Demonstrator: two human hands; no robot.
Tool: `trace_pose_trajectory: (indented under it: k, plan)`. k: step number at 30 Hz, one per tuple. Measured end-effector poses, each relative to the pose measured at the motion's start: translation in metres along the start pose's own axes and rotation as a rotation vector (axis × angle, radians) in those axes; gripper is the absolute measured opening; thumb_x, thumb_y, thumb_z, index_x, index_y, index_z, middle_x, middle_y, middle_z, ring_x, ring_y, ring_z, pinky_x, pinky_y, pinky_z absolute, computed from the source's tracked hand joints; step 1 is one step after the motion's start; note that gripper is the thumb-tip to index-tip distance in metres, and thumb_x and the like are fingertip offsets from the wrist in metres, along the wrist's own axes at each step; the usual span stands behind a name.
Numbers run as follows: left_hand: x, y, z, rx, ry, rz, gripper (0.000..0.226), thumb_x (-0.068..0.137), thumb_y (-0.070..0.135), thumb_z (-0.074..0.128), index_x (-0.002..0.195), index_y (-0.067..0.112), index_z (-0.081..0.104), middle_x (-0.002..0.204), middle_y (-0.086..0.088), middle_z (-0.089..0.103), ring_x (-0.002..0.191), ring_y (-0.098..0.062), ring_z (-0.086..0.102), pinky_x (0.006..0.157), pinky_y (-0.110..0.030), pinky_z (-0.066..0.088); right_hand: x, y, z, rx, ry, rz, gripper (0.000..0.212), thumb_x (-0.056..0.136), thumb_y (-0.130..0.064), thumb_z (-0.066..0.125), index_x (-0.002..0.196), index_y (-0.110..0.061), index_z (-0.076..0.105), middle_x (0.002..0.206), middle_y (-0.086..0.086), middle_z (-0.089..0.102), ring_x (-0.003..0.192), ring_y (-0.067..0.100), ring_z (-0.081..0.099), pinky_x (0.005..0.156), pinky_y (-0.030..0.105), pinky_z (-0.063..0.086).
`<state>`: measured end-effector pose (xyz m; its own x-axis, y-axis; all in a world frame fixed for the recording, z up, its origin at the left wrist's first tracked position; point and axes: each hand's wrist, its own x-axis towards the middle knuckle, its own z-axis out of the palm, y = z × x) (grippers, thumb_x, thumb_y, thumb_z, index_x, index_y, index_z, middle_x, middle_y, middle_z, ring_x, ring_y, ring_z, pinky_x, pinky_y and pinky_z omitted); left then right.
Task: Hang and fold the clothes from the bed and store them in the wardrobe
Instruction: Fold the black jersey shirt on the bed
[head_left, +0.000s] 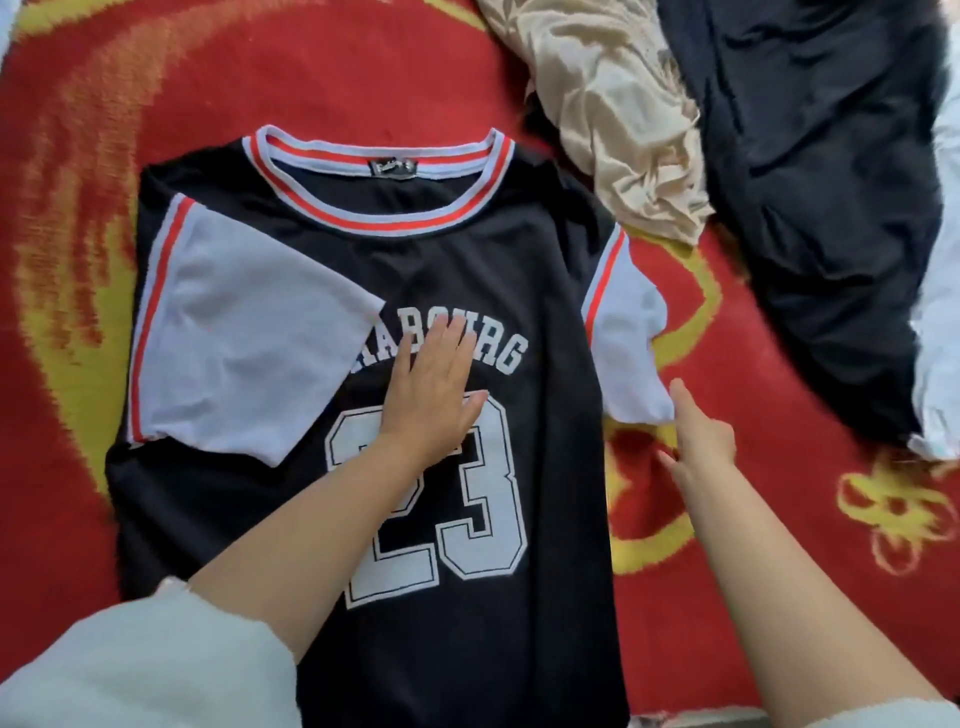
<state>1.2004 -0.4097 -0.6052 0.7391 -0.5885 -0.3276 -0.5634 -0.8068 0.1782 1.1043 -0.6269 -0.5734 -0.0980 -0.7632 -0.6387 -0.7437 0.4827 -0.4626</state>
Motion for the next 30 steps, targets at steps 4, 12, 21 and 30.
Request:
trace_pose_trajectory:
  k: [4,12,21,30]
  plan:
    - [0.022,0.025,0.011,0.014,0.027,-0.024,0.063,0.091,0.040,0.042,0.140,0.002,0.035,0.150,-0.014,0.028,0.139,-0.028,0.025,0.111,-0.051,0.015,0.023,-0.014,-0.002,0.044,-0.308,-0.013,0.053,0.078,-0.036,0.070,0.116,-0.004,0.053,0.106,0.008,0.064,0.088,0.021,0.064,0.059,0.026,0.050]
    - [0.056,0.058,0.019,0.036,0.043,-0.090,0.065,0.097,0.041,0.029,0.148,0.008,0.008,0.157,-0.005,-0.001,0.144,-0.017,-0.006,0.113,-0.044,-0.009,0.040,-0.028,-0.008,-0.155,-0.607,-0.193,0.027,0.086,-0.008,0.060,0.062,-0.010,0.048,0.048,-0.001,0.051,0.043,0.010,0.048,0.041,0.016,0.035]
    - [0.059,0.060,0.029,0.007,0.069,-0.122,0.076,0.083,0.048,0.017,0.143,0.003,0.028,0.154,-0.009,0.020,0.143,-0.023,0.012,0.112,-0.045,-0.004,0.085,-0.043,-0.047,0.035,-0.008,-0.761,0.029,0.090,-0.011,0.050,0.065,-0.023,0.043,0.061,-0.011,0.041,0.053,-0.006,0.041,0.056,0.013,0.030]
    - [0.062,0.058,0.034,-0.032,0.091,-0.095,0.069,0.083,0.041,0.029,0.133,-0.005,0.043,0.143,-0.019,0.039,0.133,-0.033,0.033,0.107,-0.051,0.008,0.114,-0.074,-0.032,-0.021,-0.196,-0.300,0.041,0.081,-0.036,0.066,0.061,-0.019,0.035,0.067,-0.002,0.040,0.063,0.015,0.041,0.055,0.026,0.033]
